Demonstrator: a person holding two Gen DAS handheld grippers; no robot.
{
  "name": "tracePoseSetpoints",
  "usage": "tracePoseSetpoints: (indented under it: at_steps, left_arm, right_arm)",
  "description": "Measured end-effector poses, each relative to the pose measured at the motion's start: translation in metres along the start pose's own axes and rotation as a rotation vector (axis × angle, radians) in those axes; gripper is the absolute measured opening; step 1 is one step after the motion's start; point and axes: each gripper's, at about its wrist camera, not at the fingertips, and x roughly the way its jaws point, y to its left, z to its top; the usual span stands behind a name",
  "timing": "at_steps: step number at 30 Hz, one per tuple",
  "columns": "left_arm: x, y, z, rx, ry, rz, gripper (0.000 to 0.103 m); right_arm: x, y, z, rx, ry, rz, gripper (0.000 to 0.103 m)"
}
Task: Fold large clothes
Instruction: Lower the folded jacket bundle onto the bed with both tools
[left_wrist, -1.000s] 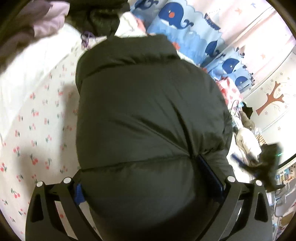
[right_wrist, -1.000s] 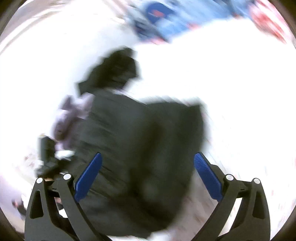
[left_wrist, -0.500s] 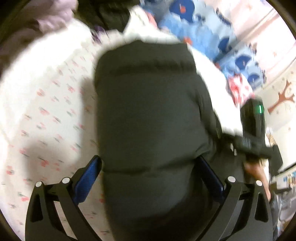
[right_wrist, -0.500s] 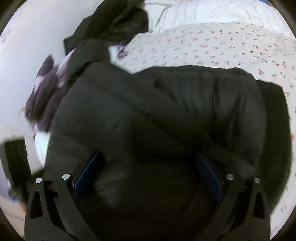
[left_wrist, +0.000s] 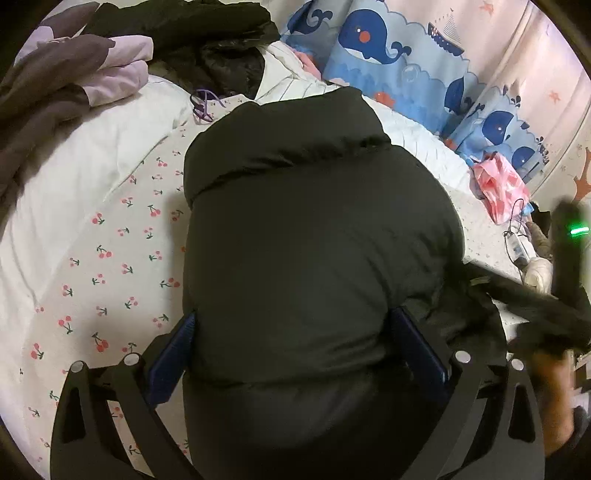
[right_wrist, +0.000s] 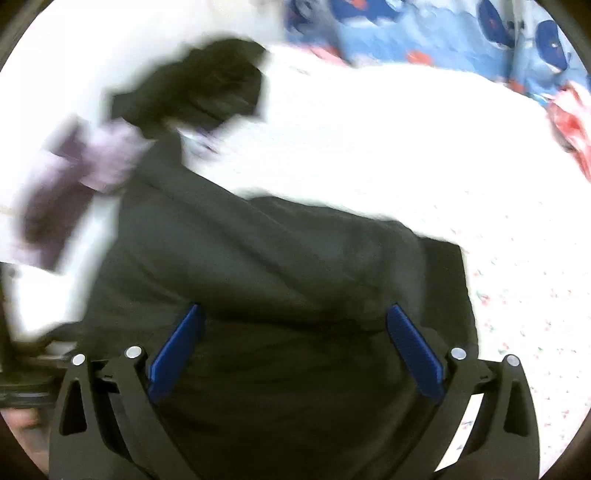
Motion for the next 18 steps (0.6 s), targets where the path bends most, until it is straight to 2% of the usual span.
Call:
tracePoseSetpoints:
  at_steps: [1, 2, 5, 8, 10, 12, 14, 16, 18]
  left_arm:
    - [0.001, 0.001, 0.000, -0.005, 0.009, -0.005, 0.097]
    - [0.002, 0.000, 0.002, -0.007, 0.021, 0.001, 0.097]
    - [0.004, -0.008, -0.001, 0.036, 0.039, 0.049, 0.097]
    - [-0.017, -0.015, -0.002, 0.050, -0.016, 0.056, 0.097]
    - [-0.037, -0.030, -0.006, 0.110, -0.091, 0.077, 0.097]
    - [-0.045, -0.043, -0.010, 0.163, -0.129, 0.100, 0.097]
    - [-0.043, -0.059, -0.020, 0.208, -0.120, 0.110, 0.097]
    - [-0.032, -0.073, -0.027, 0.250, -0.093, 0.153, 0.097]
    - [-0.029, -0.085, -0.037, 0.312, -0.116, 0.232, 0.097]
  right_arm:
    - [0.021, -0.013, -0.008, 0.058, 0.043, 0.071, 0.097]
    - [0.026, -0.018, -0.011, 0.086, 0.061, 0.094, 0.097]
    - [0.010, -0.018, -0.008, 0.060, 0.091, 0.065, 0.096]
    - [-0.062, -0.011, -0.024, 0.005, -0.062, 0.076, 0.096]
    - [-0.092, -0.006, -0.050, -0.014, -0.116, 0.091, 0.096]
    - [-0.081, 0.010, -0.084, -0.049, -0.060, 0.045, 0.096]
    - [-0.047, 0.009, -0.115, -0.041, 0.023, 0.072, 0.097]
    - [-0.042, 0.008, -0.121, -0.032, 0.035, 0.065, 0.097]
    - [-0.056, 0.009, -0.115, -0.019, 0.027, 0.057, 0.097]
